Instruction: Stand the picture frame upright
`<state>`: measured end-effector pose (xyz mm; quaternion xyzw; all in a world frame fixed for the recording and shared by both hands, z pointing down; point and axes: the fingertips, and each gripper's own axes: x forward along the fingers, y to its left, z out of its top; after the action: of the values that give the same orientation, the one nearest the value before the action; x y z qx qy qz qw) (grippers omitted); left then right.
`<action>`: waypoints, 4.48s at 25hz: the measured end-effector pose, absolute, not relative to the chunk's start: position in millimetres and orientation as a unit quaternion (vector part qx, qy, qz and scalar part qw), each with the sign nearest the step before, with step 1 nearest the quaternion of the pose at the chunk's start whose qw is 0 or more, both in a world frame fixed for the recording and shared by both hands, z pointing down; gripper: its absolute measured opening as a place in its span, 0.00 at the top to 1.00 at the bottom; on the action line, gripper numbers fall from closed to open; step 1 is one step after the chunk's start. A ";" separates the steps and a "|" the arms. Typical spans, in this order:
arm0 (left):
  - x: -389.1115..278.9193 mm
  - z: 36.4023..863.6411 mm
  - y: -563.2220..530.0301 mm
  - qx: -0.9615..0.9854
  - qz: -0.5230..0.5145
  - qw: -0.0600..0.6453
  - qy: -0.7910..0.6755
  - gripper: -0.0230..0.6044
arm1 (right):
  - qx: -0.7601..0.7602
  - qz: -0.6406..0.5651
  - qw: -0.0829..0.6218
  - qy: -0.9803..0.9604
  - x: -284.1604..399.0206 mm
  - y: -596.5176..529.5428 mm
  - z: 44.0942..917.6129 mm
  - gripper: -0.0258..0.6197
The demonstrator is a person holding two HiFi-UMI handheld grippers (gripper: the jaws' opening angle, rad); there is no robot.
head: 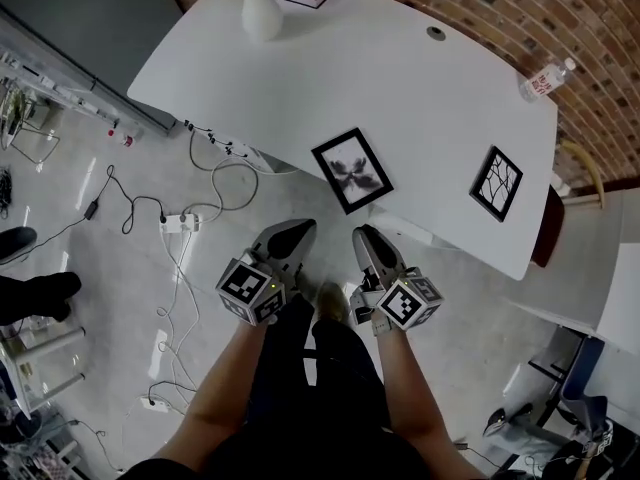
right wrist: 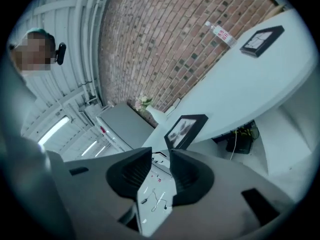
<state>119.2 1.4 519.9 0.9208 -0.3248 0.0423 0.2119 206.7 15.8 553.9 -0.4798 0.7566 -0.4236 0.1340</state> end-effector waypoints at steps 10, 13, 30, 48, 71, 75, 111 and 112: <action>127.4 545.2 -39.5 0.932 0.058 0.228 -0.276 0.96 | -0.508 -0.509 0.225 0.657 209.0 -14.0 593.8 0.66; 130.4 549.9 -48.2 0.934 0.057 0.233 -0.267 0.96 | -0.503 -0.519 0.273 0.635 206.4 -27.4 595.6 0.66; 125.3 565.7 -71.9 0.936 0.067 0.239 -0.249 0.96 | -0.486 -0.540 0.385 0.569 196.9 -62.0 609.9 0.76; 109.2 539.3 -77.3 0.933 0.048 0.224 -0.276 0.96 | -0.502 -0.519 0.365 0.587 198.9 -44.5 583.3 0.85; 36.0 513.1 -117.2 0.910 0.029 0.232 -0.341 0.96 | -0.488 -0.495 0.279 0.663 142.7 -92.0 536.9 0.85; 13.4 504.9 -133.6 0.908 0.023 0.227 -0.351 0.96 | -0.485 -0.499 0.271 0.665 122.7 -106.8 532.5 0.85; -89.5 489.9 -273.6 0.899 0.053 0.222 -0.374 0.73 | -0.443 -0.428 0.127 0.777 16.3 -234.6 496.0 0.85; -89.5 488.9 -280.3 0.901 0.057 0.214 -0.372 0.73 | -0.442 -0.421 0.107 0.785 16.5 -240.5 497.4 0.85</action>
<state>-89.5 -280.3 488.9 0.9014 -0.3718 0.0568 0.2143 16.5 -240.5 497.4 -0.4418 0.7851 -0.4207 0.1070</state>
